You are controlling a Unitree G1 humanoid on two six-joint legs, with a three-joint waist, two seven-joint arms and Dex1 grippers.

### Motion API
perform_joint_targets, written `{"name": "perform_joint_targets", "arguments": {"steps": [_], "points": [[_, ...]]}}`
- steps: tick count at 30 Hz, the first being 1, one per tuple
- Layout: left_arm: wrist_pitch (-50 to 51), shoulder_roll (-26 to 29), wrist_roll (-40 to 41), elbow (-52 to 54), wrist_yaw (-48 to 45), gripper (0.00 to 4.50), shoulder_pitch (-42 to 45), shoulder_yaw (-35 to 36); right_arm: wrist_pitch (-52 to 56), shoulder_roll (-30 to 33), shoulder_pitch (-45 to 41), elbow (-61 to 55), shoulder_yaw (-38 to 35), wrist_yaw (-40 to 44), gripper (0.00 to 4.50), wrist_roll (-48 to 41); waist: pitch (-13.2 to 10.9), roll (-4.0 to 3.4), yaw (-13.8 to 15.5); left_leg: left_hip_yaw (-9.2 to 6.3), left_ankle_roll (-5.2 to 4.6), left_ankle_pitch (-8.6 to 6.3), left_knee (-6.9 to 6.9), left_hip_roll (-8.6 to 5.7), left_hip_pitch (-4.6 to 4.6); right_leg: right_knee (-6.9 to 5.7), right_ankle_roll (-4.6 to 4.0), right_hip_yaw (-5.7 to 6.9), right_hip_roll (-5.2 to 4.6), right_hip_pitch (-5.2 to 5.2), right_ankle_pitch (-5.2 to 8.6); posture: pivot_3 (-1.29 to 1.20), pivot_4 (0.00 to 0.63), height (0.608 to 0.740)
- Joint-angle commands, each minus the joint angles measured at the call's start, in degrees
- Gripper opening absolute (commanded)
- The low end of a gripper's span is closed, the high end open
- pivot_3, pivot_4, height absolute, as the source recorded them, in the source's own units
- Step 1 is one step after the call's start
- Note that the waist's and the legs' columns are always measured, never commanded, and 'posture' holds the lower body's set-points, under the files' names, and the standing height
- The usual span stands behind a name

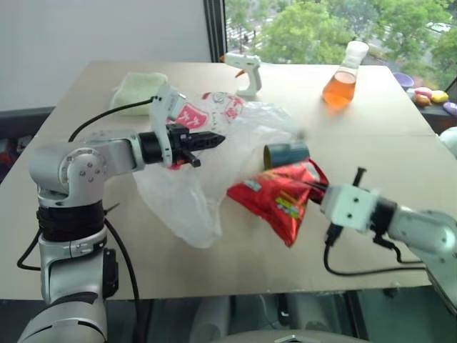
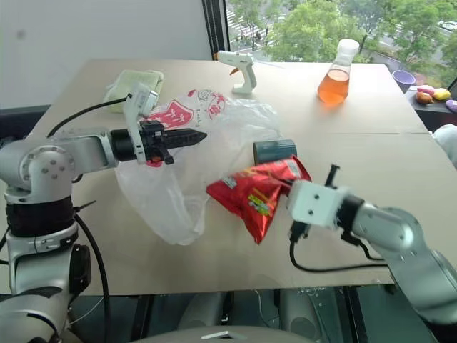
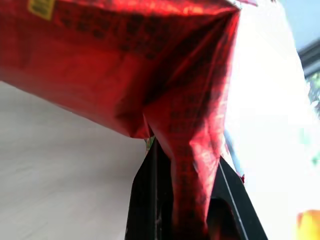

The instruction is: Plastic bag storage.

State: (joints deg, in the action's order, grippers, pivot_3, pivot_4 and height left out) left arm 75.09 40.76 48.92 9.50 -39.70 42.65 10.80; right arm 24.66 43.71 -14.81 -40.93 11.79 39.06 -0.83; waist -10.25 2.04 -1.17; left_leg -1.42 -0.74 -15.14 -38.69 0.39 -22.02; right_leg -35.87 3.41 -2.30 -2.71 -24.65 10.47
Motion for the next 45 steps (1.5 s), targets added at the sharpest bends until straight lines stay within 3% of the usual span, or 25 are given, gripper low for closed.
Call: {"name": "perform_joint_targets", "arguments": {"steps": [1, 11, 15, 22, 25, 26, 29, 31, 35, 38, 40, 43, 45], "points": [[1.5, 1.3, 1.7, 0.4, -0.7, 0.0, 1.8, 0.9, -8.9, -3.4, -8.7, 10.1, 8.0, 2.1, 0.12, 5.8, 0.0, -0.04, 0.0, -0.01, 0.0, 0.0, 0.02, 0.0, 0.01, -0.01, 0.02, 0.0, 0.0, 0.0, -0.02, 0.0, 0.15, 0.739], [7.7, 6.3, 7.2, 1.9, -1.4, 0.0, 3.2, 4.6, -29.4, -18.3, -28.7, 41.3, 16.9, 0.6, 0.12, 15.2, -0.1, -0.07, -0.2, -0.09, 0.02, 0.01, 0.08, -0.03, -0.23, 0.03, -0.07, 0.04, -0.02, -0.21, -0.27, 0.0, 0.15, 0.739], [7.6, 4.5, 8.2, 4.4, 1.5, 0.0, 1.8, 6.1, -34.8, -25.6, -32.9, 50.8, 19.2, -1.3, 0.12, 17.8, -0.1, -0.09, -0.9, -0.11, 0.07, 0.04, 0.15, -0.03, -0.23, 0.02, -0.09, 0.04, -0.03, -0.24, -0.29, 0.0, 0.15, 0.739], [9.8, -2.0, 10.5, 7.7, 9.8, 0.0, 0.3, 10.0, -40.6, -39.6, -40.7, 73.8, 20.5, -11.6, 0.12, 22.7, -0.1, -0.09, -1.2, -0.25, 0.35, 0.2, 0.27, -0.05, -0.18, -0.04, -0.18, 0.04, -0.04, -0.27, -0.35, 0.0, 0.15, 0.739], [10.8, -3.5, 11.9, 9.3, 12.4, 0.0, -1.3, 11.8, -43.0, -43.5, -43.0, 81.3, 20.0, -14.5, 0.92, 23.1, -0.1, -0.09, -1.3, -0.41, 0.39, 0.22, 0.32, -0.05, -0.14, -0.04, -0.2, 0.02, -0.04, -0.27, -0.37, 0.0, 0.15, 0.739], [10.7, -3.8, 12.0, 9.5, 12.9, 0.0, -1.8, 12.2, -43.6, -44.0, -43.4, 81.9, 19.9, -16.0, 0.92, 23.7, -0.1, -0.09, -1.2, -0.43, 0.39, 0.22, 0.32, -0.05, -0.14, -0.03, -0.2, 0.02, -0.04, -0.27, -0.37, 0.0, 0.15, 0.739], [9.1, -5.1, 11.2, 9.7, 15.1, 0.0, -3.2, 12.3, -42.6, -44.1, -42.4, 80.3, 17.7, -10.4, 0.92, 19.6, -0.1, -0.11, -1.2, -0.5, 0.45, 0.25, 0.34, -0.08, -0.16, -0.03, -0.2, 0.04, -0.07, -0.28, -0.38, 0.0, 0.15, 0.739], [7.3, -6.2, 10.1, 9.5, 16.8, 0.0, -3.5, 12.1, -41.2, -42.3, -40.2, 76.0, 16.2, -7.0, 1.78, 17.0, -0.1, -0.11, -1.2, -0.55, 0.45, 0.25, 0.34, -0.09, -0.17, -0.03, -0.2, 0.1, -0.07, -0.28, -0.38, 0.0, 0.15, 0.739], [-0.4, -7.8, 3.3, 6.7, 20.5, 0.0, -4.0, 10.2, -27.3, -33.9, -29.5, 50.4, 10.7, 2.0, 3.7, 9.8, -0.1, -0.15, -0.7, -0.66, 0.34, 0.18, 0.34, -0.14, -0.2, -0.01, -0.2, 0.21, -0.15, -0.24, -0.38, 0.0, 0.15, 0.739], [-4.6, -9.5, -0.4, 4.2, 22.8, 0.0, -3.7, 9.5, -15.3, -28.2, -24.2, 34.1, 6.4, 5.7, 3.7, 5.2, -0.2, -0.19, -0.5, -0.62, 0.33, 0.18, 0.34, -0.18, -0.23, -0.01, -0.19, 0.21, -0.16, -0.25, -0.39, 0.0, 0.15, 0.739], [-6.5, -10.5, -1.9, 3.0, 23.7, 0.0, -3.2, 9.2, -10.9, -25.1, -23.0, 29.1, 5.6, 6.2, 3.7, 6.0, -0.2, -0.2, -0.8, -0.57, 0.32, 0.17, 0.34, -0.17, -0.21, -0.05, -0.2, 0.22, -0.14, -0.26, -0.38, 0.0, 0.15, 0.739], [-8.3, -11.6, -3.4, 1.8, 24.4, 0.0, -2.5, 8.7, -9.0, -21.4, -23.4, 27.5, 6.5, 4.8, 3.7, 10.5, -0.2, -0.2, -1.2, -0.38, 0.32, 0.18, 0.36, -0.1, -0.11, -0.05, -0.21, 0.18, -0.03, -0.24, -0.37, 0.0, 0.15, 0.739], [-9.2, -11.7, -4.2, 1.6, 23.7, 0.0, -2.4, 7.4, -7.3, -23.6, -27.0, 35.1, 7.9, -3.3, 3.7, 17.0, -0.2, -0.2, -1.3, -0.33, 0.34, 0.2, 0.36, -0.05, -0.07, -0.06, -0.22, 0.17, 0.03, -0.23, -0.38, 0.0, 0.15, 0.739]]}}
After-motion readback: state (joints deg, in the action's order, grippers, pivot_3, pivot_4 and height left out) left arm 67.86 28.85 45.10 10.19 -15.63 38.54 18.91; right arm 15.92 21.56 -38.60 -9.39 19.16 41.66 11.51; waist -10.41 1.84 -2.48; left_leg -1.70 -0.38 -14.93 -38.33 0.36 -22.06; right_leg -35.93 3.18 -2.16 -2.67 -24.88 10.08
